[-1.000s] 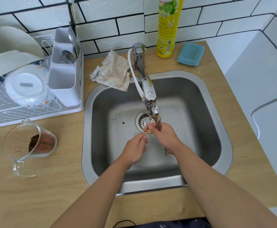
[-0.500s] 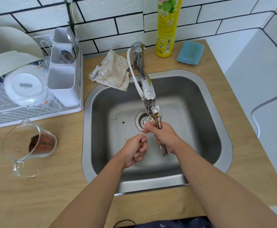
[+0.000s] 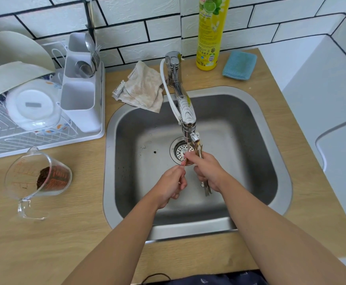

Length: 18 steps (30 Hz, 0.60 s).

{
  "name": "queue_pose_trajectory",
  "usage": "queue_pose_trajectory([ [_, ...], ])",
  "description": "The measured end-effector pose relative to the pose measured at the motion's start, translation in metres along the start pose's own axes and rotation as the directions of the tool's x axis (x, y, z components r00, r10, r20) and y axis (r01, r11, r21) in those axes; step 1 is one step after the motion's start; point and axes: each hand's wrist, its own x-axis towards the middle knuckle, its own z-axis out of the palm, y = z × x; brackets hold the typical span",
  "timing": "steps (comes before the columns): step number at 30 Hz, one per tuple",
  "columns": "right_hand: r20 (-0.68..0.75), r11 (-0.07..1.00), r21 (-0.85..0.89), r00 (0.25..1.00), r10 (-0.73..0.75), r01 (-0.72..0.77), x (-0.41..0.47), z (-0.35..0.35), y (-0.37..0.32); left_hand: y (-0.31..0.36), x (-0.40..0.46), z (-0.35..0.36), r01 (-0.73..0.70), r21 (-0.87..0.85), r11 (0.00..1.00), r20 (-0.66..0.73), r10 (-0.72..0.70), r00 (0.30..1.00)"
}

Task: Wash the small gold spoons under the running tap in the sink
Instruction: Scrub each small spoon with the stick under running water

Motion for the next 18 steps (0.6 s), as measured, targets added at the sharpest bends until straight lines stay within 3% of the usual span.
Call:
queue_pose_trajectory([
  [6, -0.039, 1.0, -0.014, 0.999, 0.012, -0.012, 0.004, -0.0008, 0.0024, -0.0005, -0.0004, 0.0006, 0.017, 0.029, 0.999, 0.013, -0.017, 1.0],
  [11, 0.042, 0.999, -0.037, 0.999, -0.021, 0.023, 0.0017, 0.0001, 0.0053, -0.0004, 0.0, 0.0002, 0.005, 0.007, 1.0, -0.008, -0.005, 1.0],
  [14, -0.008, 0.995, -0.095, 0.999, -0.04, 0.04, 0.003, 0.0008, 0.0062, -0.001, -0.0001, 0.0004, 0.01, 0.022, 1.0, -0.004, -0.01, 1.0],
  [18, -0.062, 0.999, -0.037, 0.998, -0.009, 0.006, 0.0044, -0.0013, 0.0035, -0.0022, -0.0003, 0.001, 0.014, 0.028, 1.0, 0.011, -0.014, 1.0],
])
